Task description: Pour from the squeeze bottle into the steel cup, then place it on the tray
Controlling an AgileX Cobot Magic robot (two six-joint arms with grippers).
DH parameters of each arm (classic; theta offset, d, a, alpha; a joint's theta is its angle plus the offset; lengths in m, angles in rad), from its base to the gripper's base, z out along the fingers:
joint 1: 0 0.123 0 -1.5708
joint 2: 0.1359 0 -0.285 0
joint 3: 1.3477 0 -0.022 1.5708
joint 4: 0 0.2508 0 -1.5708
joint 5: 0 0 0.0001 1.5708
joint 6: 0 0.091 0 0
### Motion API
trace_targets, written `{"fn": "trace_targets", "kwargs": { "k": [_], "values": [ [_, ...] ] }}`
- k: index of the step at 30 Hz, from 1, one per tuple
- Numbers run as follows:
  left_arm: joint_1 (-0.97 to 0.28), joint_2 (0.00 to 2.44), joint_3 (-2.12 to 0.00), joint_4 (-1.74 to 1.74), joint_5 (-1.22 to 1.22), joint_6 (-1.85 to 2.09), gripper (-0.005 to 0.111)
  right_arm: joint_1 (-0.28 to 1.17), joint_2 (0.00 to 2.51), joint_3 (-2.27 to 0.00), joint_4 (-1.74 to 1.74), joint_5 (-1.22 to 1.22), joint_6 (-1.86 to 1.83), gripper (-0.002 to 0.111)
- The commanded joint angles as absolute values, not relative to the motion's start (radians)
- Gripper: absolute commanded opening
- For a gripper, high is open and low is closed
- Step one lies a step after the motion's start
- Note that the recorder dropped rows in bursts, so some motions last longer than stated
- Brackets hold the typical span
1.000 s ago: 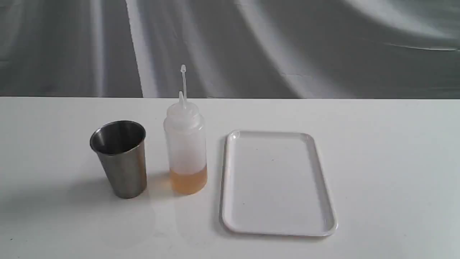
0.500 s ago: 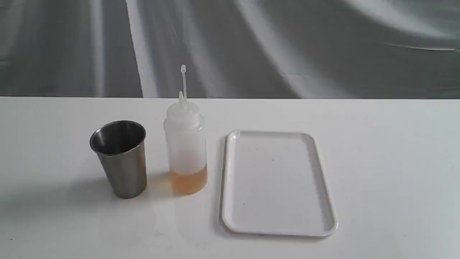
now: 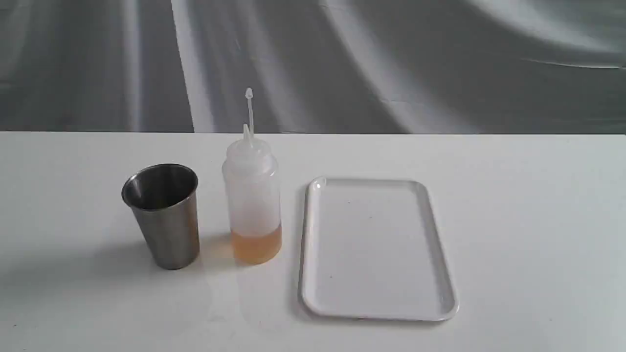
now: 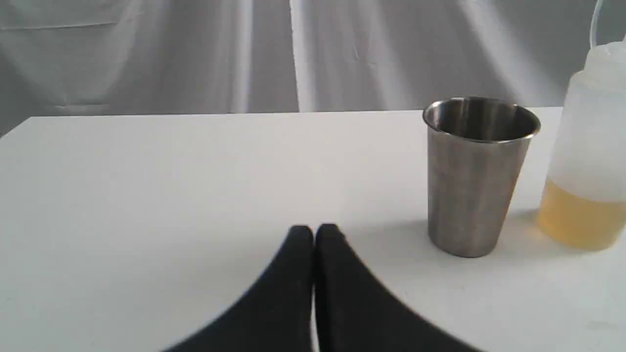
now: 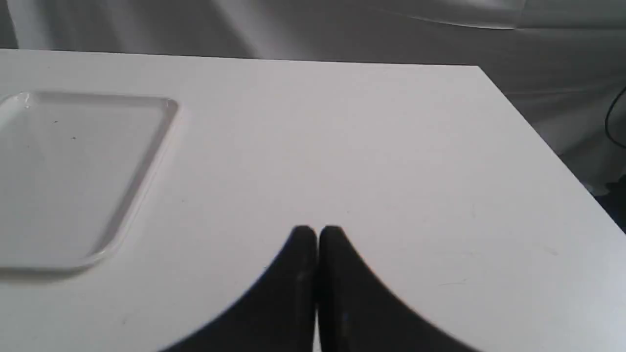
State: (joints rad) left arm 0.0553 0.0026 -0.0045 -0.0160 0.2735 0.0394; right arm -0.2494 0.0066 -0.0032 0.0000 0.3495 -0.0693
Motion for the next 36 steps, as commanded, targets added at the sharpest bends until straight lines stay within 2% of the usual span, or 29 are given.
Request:
{"fn": "trace_targets", "kwargs": {
  "k": [1,6,11,23,29,32,36],
  "values": [
    [0.047,0.000,0.000,-0.017,0.266,0.036,0.000,-0.257,0.000,0.000,0.000,0.342,-0.071,0.000],
    [0.047,0.000,0.000,-0.017,0.266,0.036,0.000,-0.257,0.000,0.000,-0.006,0.284,-0.071,0.000],
    [0.047,0.000,0.000,-0.017,0.266,0.036,0.000,-0.257,0.000,0.000,-0.006,0.073,-0.074,0.000],
    [0.047,0.000,0.000,-0.017,0.266,0.034,0.000,-0.257,0.000,0.000,-0.006,-0.862,-0.007,0.000],
    [0.047,0.000,0.000,-0.017,0.266,0.036,0.000,-0.243,0.000,0.000,0.000,-1.175,0.132,0.000],
    [0.047,0.000,0.000,-0.017,0.266,0.036,0.000,-0.229,0.000,-0.008,0.000,-1.159,0.241,0.000],
    [0.047,0.000,0.000,-0.017,0.266,0.036,0.000,-0.210,0.000,-0.121,-0.016,-0.891,0.313,0.000]
  ]
}}
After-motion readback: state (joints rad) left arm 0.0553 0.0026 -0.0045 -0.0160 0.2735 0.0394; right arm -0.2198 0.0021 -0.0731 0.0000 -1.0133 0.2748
